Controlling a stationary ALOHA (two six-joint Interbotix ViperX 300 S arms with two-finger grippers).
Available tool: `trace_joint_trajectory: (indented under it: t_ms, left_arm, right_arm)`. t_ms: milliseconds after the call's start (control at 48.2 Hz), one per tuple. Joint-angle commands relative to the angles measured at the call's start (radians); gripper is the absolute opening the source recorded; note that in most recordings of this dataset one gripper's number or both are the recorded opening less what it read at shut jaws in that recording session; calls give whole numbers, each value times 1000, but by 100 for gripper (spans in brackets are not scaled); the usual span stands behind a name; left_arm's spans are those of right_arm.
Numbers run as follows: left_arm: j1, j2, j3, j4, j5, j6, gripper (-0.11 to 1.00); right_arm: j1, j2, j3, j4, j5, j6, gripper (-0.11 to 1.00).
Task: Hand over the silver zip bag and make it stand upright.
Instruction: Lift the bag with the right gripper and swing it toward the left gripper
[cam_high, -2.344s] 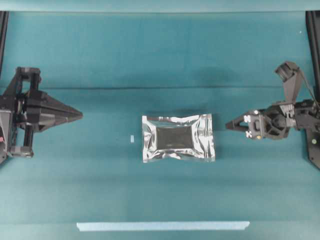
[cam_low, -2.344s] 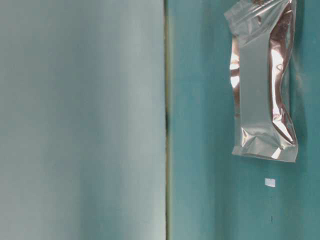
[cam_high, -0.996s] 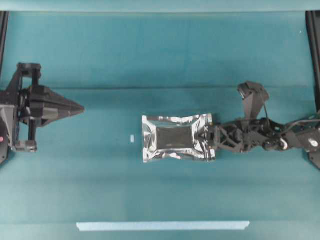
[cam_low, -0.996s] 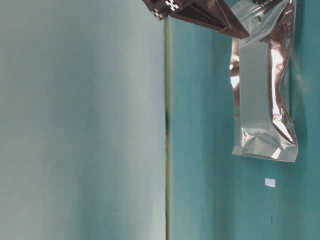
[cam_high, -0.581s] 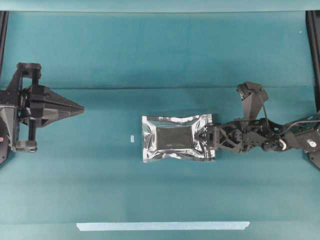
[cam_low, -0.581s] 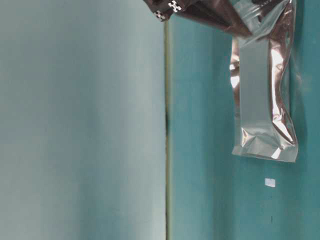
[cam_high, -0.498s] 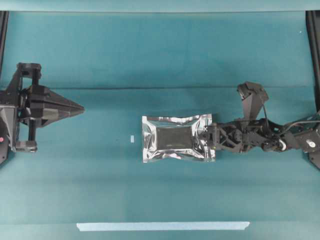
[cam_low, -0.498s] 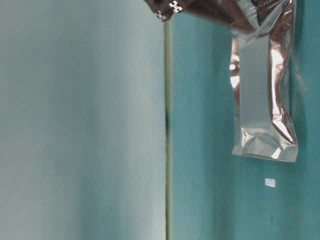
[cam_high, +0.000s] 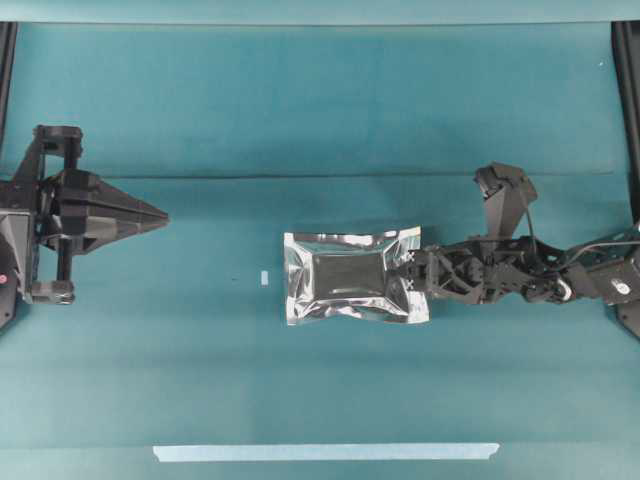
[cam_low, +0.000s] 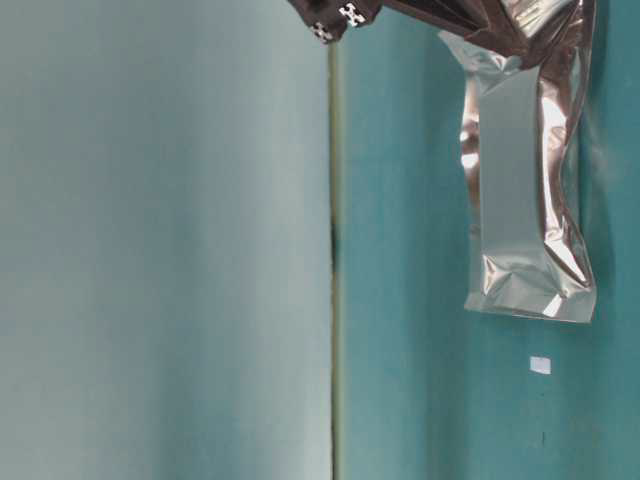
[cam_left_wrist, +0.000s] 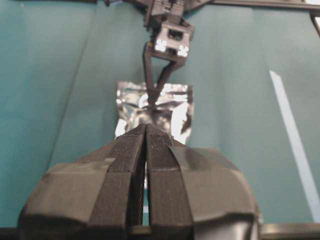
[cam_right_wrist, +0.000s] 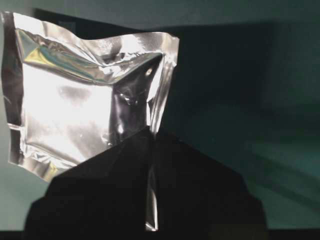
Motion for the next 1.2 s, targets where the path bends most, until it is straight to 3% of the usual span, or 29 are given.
trace_joint_trajectory:
  t_ms: [0, 187, 415, 602, 747, 892, 1037, 1182]
  left_arm:
    - [5, 6, -14, 0, -2, -2, -1]
    - [9, 8, -14, 2, 23, -5, -1]
    - [8, 6, -14, 0, 54, -11, -1]
    - [8, 9, -12, 2, 55, -20, -1]
    - [6, 11, -11, 2, 55, -18, -1]
    - [6, 14, 2, 2, 52, -18, -1]
    - [6, 20, 11, 2, 49, -18, -1]
    - [8, 46, 8, 2, 46, -23, -1]
  right_arm:
    - [-3, -26, -15, -8, -6, -17, 2]
    - [-28, -95, -64, -11, 55, -115, 2]
    - [-120, -186, -149, -14, 293, -298, 2]
    - [-192, -236, -206, -43, 479, -382, 2]
    - [-225, -259, -278, -160, 618, -385, 2]
    - [-272, -261, -383, -282, 836, -387, 2]
    - [-282, -247, -525, -495, 1083, -387, 2]
    - [-264, -209, -626, -663, 1276, -403, 2]
